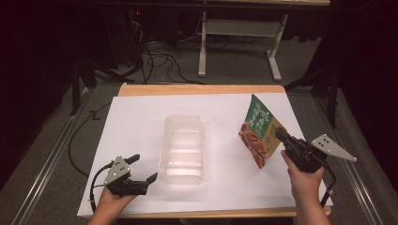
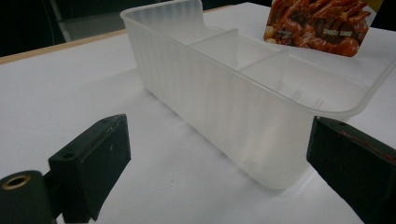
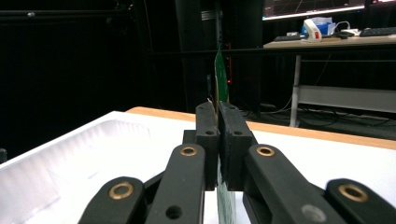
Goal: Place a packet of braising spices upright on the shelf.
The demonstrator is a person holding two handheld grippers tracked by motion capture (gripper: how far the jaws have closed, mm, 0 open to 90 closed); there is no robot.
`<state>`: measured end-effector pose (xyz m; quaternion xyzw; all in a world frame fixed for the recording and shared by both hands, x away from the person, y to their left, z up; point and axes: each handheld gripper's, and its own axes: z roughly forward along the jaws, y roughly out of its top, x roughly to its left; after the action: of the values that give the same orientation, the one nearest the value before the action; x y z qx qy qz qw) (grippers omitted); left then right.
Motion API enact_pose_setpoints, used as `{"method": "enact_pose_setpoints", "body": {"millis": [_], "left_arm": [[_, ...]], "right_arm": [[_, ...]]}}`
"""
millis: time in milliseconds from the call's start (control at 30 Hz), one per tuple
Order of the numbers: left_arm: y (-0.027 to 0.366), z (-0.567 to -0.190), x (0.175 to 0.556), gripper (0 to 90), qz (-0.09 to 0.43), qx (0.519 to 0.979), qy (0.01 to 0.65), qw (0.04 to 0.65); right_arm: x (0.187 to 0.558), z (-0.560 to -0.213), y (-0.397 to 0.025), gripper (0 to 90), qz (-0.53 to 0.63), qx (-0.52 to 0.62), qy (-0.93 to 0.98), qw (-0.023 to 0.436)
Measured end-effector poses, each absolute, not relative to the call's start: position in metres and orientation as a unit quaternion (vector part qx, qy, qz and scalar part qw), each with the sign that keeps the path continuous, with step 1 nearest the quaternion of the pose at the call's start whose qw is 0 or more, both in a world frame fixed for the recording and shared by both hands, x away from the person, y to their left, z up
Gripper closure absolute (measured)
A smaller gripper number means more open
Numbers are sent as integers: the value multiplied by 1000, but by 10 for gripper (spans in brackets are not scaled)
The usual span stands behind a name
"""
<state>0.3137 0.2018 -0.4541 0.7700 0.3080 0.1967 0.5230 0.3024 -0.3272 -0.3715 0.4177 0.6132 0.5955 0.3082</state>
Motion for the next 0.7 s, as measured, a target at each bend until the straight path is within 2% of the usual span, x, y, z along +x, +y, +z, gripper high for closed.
{"method": "enact_pose_setpoints", "body": {"millis": [200, 267, 333, 367, 533, 567, 700], "left_arm": [[201, -453, 313, 69, 196, 769, 306, 526], [201, -453, 313, 69, 195, 769, 306, 526], [201, -453, 313, 69, 195, 770, 305, 526], [201, -453, 313, 69, 194, 770, 304, 526], [201, -453, 313, 69, 194, 770, 304, 526], [201, -453, 313, 69, 194, 770, 303, 526], [201, -453, 313, 69, 193, 770, 304, 527]], "right_arm": [[303, -372, -324, 840, 595, 414, 617, 306], [304, -373, -323, 778, 595, 414, 621, 298], [305, -374, -323, 766, 595, 413, 622, 297], [307, -376, -321, 729, 591, 417, 626, 291], [312, -380, -318, 657, 585, 421, 635, 278], [314, -383, -317, 610, 579, 423, 641, 274], [315, -386, -315, 566, 572, 424, 646, 274]]}}
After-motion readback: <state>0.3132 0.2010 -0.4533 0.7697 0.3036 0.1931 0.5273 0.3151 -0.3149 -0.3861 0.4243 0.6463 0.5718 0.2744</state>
